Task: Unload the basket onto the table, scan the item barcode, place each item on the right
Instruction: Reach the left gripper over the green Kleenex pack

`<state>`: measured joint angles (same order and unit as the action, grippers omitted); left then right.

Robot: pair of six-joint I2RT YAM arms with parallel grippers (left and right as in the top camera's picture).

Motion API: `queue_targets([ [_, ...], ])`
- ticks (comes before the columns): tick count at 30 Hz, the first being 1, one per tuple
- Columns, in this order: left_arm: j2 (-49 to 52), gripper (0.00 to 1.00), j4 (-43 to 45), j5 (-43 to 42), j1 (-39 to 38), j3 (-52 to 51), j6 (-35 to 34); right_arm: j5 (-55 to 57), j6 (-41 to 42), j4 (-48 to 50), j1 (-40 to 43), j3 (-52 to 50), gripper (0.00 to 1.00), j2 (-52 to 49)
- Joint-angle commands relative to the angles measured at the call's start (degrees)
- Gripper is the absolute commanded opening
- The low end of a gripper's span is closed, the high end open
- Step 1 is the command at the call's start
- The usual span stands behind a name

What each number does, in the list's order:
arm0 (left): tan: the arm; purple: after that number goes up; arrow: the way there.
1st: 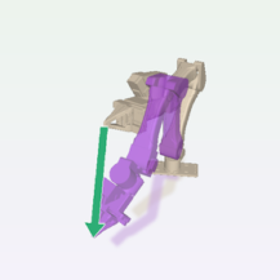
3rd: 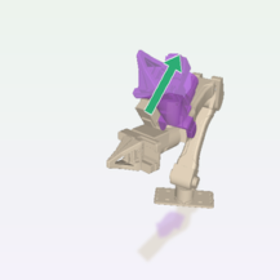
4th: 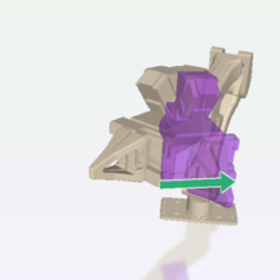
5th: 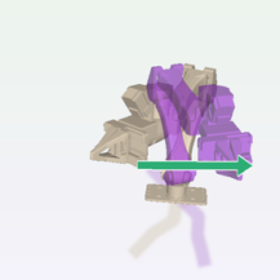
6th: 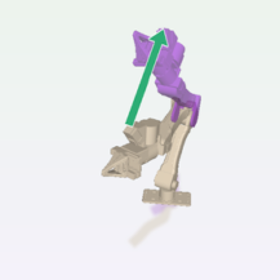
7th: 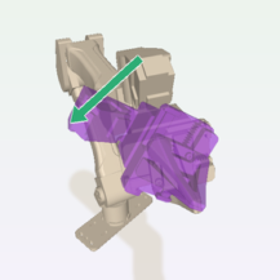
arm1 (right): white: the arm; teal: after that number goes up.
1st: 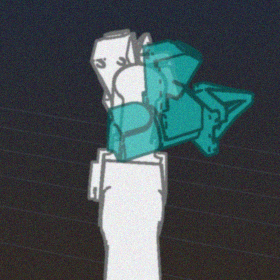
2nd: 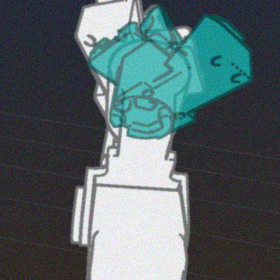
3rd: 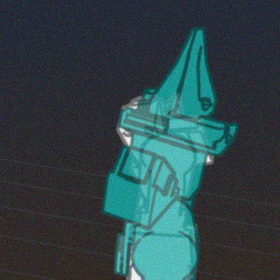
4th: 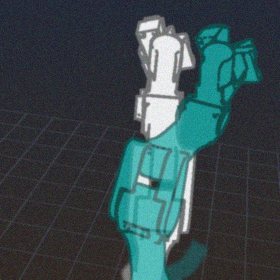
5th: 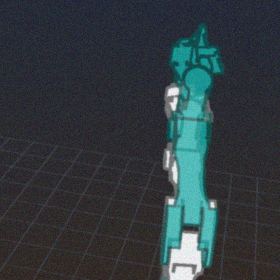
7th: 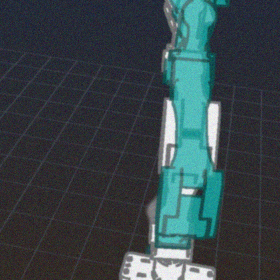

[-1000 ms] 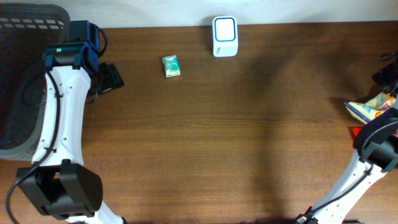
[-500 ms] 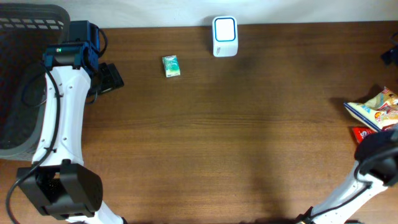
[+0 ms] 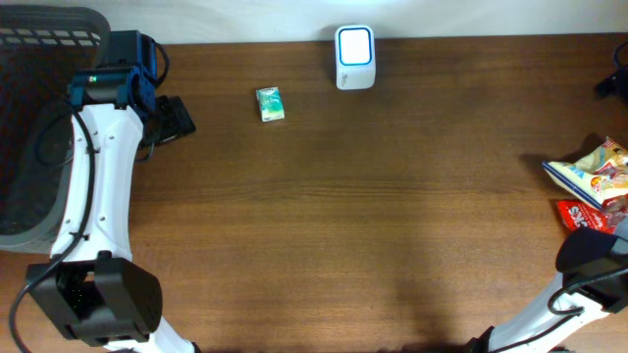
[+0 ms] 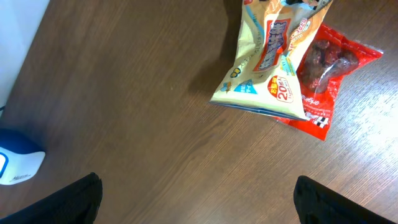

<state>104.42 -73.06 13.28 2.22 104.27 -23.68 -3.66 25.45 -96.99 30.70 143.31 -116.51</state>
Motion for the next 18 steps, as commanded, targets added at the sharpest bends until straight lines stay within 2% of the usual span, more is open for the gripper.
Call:
queue_targets([
  [1, -0.07, 0.99, -0.96, -4.35, 0.09, 0.76, -0.74, -0.83, -0.61, -0.31, -0.31, 0.17, 0.98, -0.22],
  [4, -0.04, 0.99, -0.57, -16.83, 0.02, 0.76, -0.68, -0.83, -0.61, -0.31, -0.31, 0.17, 0.98, -0.22],
  [6, 0.15, 0.99, -0.79, -20.48, -0.72, 0.76, 0.55, -0.83, -0.61, -0.33, -0.31, 0.17, 0.98, -0.22],
  [9, 0.96, 0.99, -0.92, -21.44, -3.96, 0.76, 3.93, -0.83, -0.61, -0.31, -0.31, 0.17, 0.98, -0.22],
  [18, 7.52, 0.99, 2.12, -20.57, -14.49, 0.76, 4.02, -0.83, -0.61, -0.33, -0.31, 0.17, 0.98, -0.22],
])
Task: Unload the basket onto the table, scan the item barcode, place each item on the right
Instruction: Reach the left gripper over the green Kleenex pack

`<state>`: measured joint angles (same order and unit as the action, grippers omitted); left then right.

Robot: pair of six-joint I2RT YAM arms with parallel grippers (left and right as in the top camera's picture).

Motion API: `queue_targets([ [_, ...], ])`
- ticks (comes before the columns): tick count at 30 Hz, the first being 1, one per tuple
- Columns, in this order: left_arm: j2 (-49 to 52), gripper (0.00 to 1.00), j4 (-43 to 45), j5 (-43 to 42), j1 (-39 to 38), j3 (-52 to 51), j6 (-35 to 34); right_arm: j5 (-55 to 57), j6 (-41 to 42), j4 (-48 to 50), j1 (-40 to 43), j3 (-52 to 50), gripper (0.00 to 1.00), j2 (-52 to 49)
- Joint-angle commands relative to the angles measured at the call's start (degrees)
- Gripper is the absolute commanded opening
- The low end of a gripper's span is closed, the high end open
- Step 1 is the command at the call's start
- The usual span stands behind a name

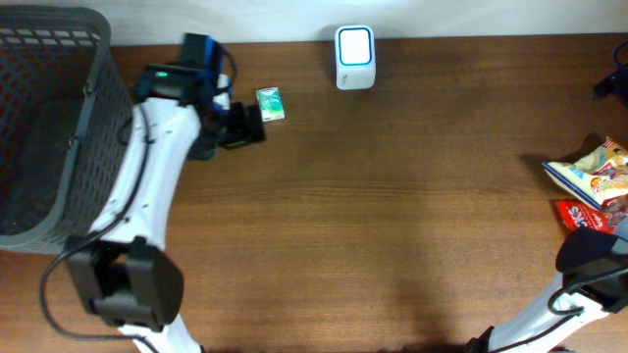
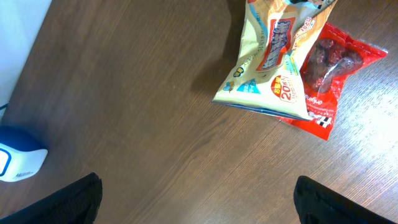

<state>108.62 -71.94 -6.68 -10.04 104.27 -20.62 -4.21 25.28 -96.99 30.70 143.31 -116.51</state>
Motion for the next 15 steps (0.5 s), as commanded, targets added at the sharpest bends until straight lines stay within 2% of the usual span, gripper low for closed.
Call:
queue_targets([
  [1, 4.17, 0.99, 1.46, -0.61, -2.86, 0.76, 0.96, -0.28, -0.44, -0.31, -0.31, 0.17, 0.98, -0.22],
  [15, 15.87, 0.99, 5.95, 0.83, -7.32, 0.76, 0.96, -0.28, -0.44, -0.31, -0.31, 0.17, 0.98, -0.22],
])
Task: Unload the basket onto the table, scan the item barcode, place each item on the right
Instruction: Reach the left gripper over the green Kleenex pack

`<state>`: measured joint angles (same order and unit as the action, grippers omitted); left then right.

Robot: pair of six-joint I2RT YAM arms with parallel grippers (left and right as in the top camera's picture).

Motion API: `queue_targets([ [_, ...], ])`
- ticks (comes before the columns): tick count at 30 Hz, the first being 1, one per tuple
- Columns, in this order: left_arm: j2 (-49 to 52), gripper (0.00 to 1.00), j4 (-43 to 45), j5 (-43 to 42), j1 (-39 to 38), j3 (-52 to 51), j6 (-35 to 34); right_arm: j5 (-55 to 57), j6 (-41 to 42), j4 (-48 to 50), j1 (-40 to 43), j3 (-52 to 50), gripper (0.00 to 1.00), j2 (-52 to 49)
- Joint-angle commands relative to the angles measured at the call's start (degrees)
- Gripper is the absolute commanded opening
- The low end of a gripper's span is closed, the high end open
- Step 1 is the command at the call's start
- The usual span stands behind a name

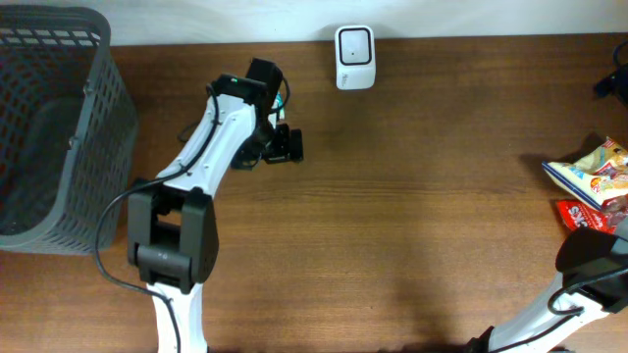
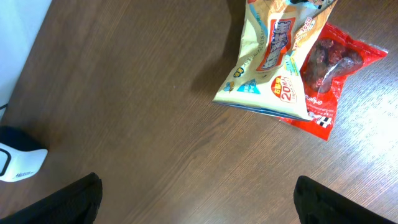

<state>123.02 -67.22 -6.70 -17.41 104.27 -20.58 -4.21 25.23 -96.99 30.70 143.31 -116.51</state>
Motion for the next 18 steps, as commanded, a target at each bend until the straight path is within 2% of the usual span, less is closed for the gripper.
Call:
queue_targets([
  [1, 1.79, 0.99, 2.08, 1.16, 0.04, 0.76, 0.92, -0.31, -0.39, -0.31, -0.31, 0.17, 0.98, -0.22],
  [5, 2.67, 0.97, 5.07, 1.95, 0.04, 0.76, 0.87, -0.28, -0.39, -0.31, -0.31, 0.17, 0.98, -0.22],
  [12, 2.99, 0.98, 16.24, 6.58, 0.04, 0.76, 0.87, -0.31, -0.39, -0.31, -0.31, 0.17, 0.98, -0.22],
  [18, 2.99, 0.98, 20.11, 11.87, 0.04, 0.76, 0.90, -0.28, -0.39, -0.31, -0.31, 0.17, 0.98, -0.22],
])
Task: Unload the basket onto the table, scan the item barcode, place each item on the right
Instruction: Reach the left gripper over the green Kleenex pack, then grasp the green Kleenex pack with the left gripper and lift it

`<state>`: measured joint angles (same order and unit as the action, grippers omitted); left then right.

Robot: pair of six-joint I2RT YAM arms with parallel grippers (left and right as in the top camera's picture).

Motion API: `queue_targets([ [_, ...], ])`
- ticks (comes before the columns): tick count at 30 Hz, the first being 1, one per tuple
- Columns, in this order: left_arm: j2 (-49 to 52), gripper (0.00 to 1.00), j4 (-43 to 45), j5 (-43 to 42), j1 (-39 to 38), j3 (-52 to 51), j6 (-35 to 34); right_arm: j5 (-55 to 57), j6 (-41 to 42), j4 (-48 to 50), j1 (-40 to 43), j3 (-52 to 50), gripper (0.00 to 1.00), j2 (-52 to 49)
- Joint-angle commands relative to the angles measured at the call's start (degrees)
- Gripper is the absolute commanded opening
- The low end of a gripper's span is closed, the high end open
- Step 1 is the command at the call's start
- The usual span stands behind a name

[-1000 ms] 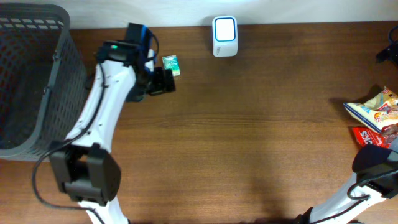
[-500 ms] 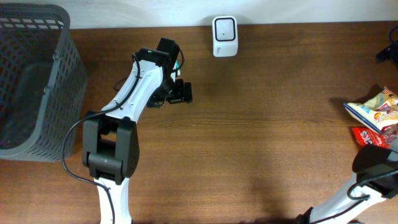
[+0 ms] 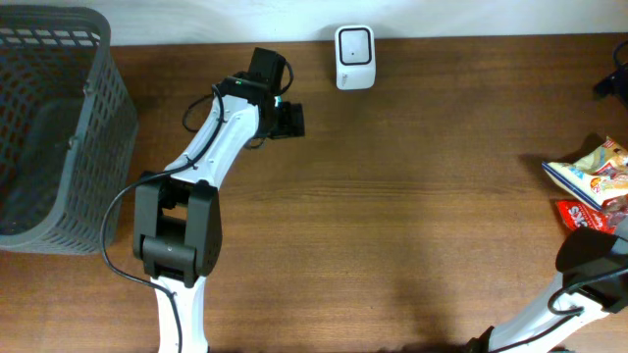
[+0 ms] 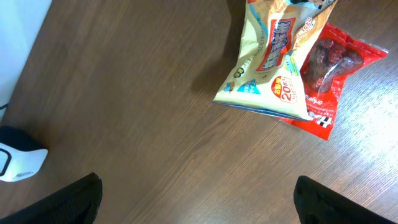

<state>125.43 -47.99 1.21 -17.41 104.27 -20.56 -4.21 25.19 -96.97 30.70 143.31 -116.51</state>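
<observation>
The white barcode scanner (image 3: pixel 354 44) stands at the table's far edge, and also shows as the scanner (image 4: pixel 18 163) at the left of the right wrist view. My left gripper (image 3: pixel 289 120) hangs just left of and nearer than the scanner; its jaws cannot be made out from above. The small green box is covered by the left wrist and arm. My right gripper (image 4: pixel 196 211) is open over bare wood at the right end, with nothing between its fingers (image 4: pixel 81 199).
A grey mesh basket (image 3: pixel 49 127) fills the far left. A yellow snack bag (image 4: pixel 273 56) and a red packet (image 4: pixel 333 68) lie at the right edge, in front of the right gripper. A dark object (image 3: pixel 613 83) sits at the far right edge.
My left gripper has shifted a little toward the far edge, closer to the scanner. The right arm and the snack bags have not moved.
My left gripper was beside the basket while the green box lay alone left of the scanner. Then it stood right at the box's left side. Then arm and wrist covered the box, with the gripper past it. Now it is nearer the scanner.
</observation>
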Motion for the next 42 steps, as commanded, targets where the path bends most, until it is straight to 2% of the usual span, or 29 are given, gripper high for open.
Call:
queue_targets([
  [1, 0.61, 0.98, 1.16, 4.81, 0.04, 0.76, 0.87, -0.28, -0.35, -0.33, -0.31, 0.17, 0.98, -0.22],
  [14, 5.90, 0.99, 10.10, 7.98, 0.07, 0.76, 0.90, -0.28, -0.35, -0.33, -0.31, 0.17, 0.98, -0.22],
  [20, 6.36, 0.99, 13.44, 16.74, 0.07, 0.76, 0.90, -0.28, -0.35, -0.33, -0.31, 0.17, 0.99, -0.22],
  [31, 10.36, 0.98, 22.49, 15.65, 0.22, 0.76, 0.90, -0.28, -0.35, -0.33, -0.31, 0.17, 0.98, -0.22],
  [33, 10.86, 0.92, 23.15, 15.54, 0.22, 0.76, 0.87, -0.28, -0.35, -0.33, -0.31, 0.17, 0.98, -0.22],
  [36, 11.50, 0.67, 23.32, 14.21, 0.20, 0.76, 0.87, -0.28, -0.35, -0.33, -0.31, 0.17, 0.98, -0.22],
  [42, 11.52, 0.38, 23.04, 6.21, 0.20, 0.76, 0.87, -0.28, -0.35, -0.33, -0.31, 0.17, 0.98, -0.22],
])
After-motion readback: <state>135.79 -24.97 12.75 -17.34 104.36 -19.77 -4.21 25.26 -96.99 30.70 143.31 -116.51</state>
